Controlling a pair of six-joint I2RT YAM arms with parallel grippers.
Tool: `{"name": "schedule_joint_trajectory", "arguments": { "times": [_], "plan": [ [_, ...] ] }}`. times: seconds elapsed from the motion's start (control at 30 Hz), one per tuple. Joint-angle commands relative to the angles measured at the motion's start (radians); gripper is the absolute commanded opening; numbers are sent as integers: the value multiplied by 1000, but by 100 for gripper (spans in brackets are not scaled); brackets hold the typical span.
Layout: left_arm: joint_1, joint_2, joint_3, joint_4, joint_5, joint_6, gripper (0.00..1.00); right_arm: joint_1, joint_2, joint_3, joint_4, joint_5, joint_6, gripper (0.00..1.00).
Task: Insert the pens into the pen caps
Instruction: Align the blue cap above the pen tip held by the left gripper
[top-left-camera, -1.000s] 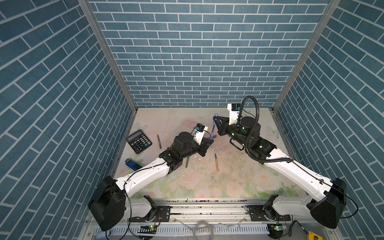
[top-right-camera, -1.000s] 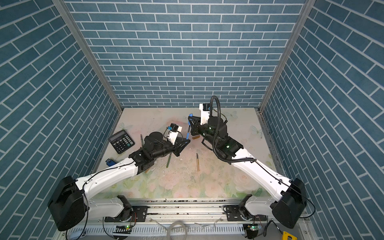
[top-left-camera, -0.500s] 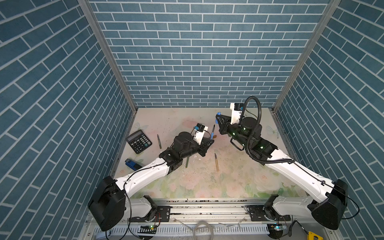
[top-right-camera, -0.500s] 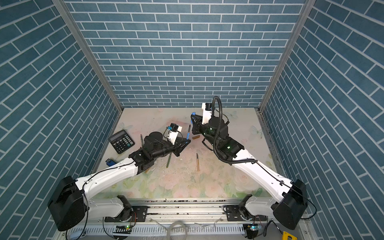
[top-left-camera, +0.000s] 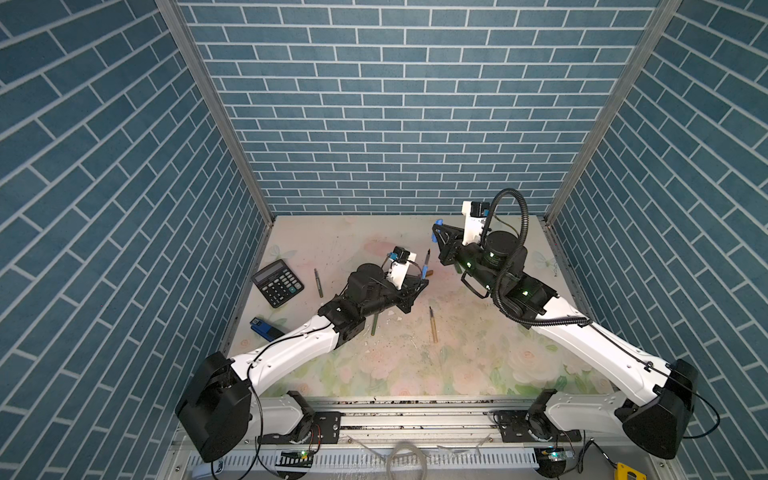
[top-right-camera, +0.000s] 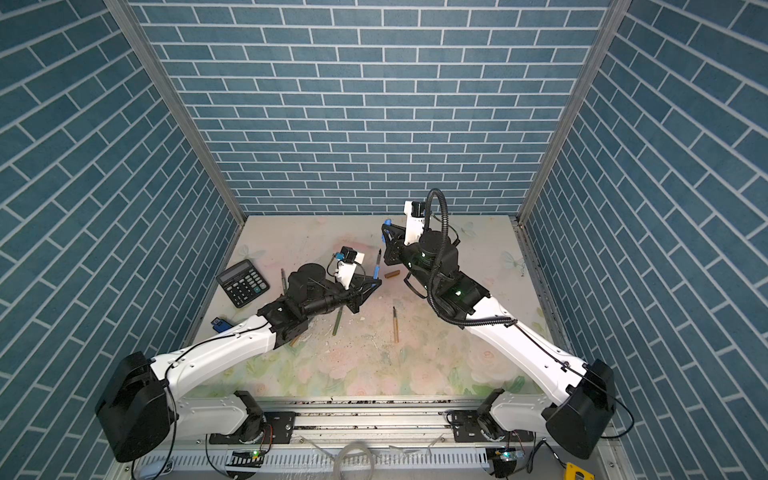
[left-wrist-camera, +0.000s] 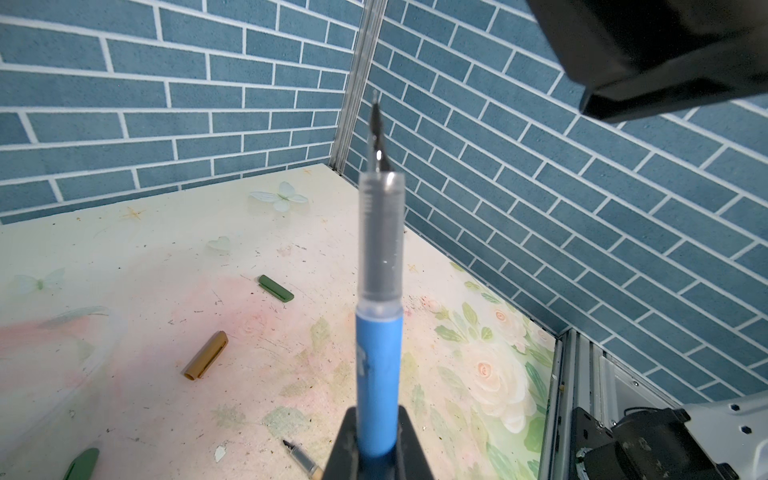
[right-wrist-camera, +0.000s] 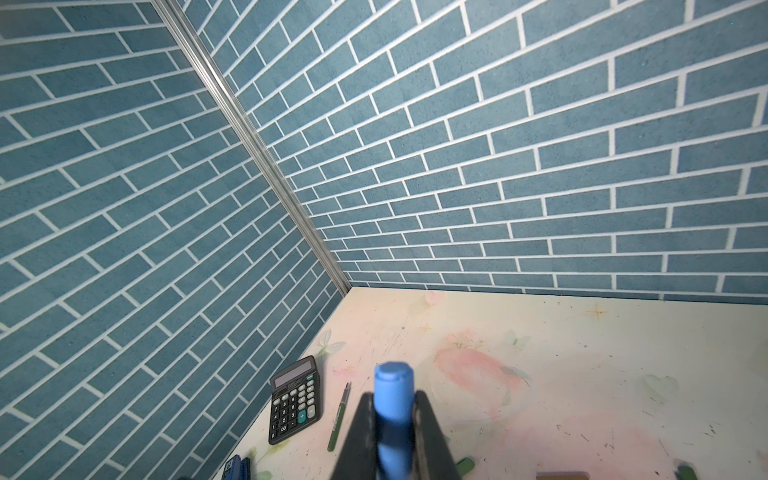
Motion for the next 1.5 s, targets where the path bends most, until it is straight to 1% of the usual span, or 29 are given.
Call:
{"name": "schedule_joint_trajectory", "arguments": {
  "times": [0.0,0.33,0.87,1.0,1.23,1.47],
  "plan": [
    [1,-12,22,16,10,-1,0,3,18,22,-6,-29,19,6],
    [1,-27,21,11,-2,2,0,6,36,4,7,-64,73,6],
    [1,-27,18,7,-21,-1,0,10,12,-48,-6,-64,95,5],
    [1,-29,17,11,-25,-6,0,11,4,-71,18,-65,110,5],
    [1,-20,15,18,-9,-4,0,10,-18,-36,25,-3,58,5],
    [1,-19,18,14,-8,-3,0,10,-4,21,7,-31,43,5]
  ]
}}
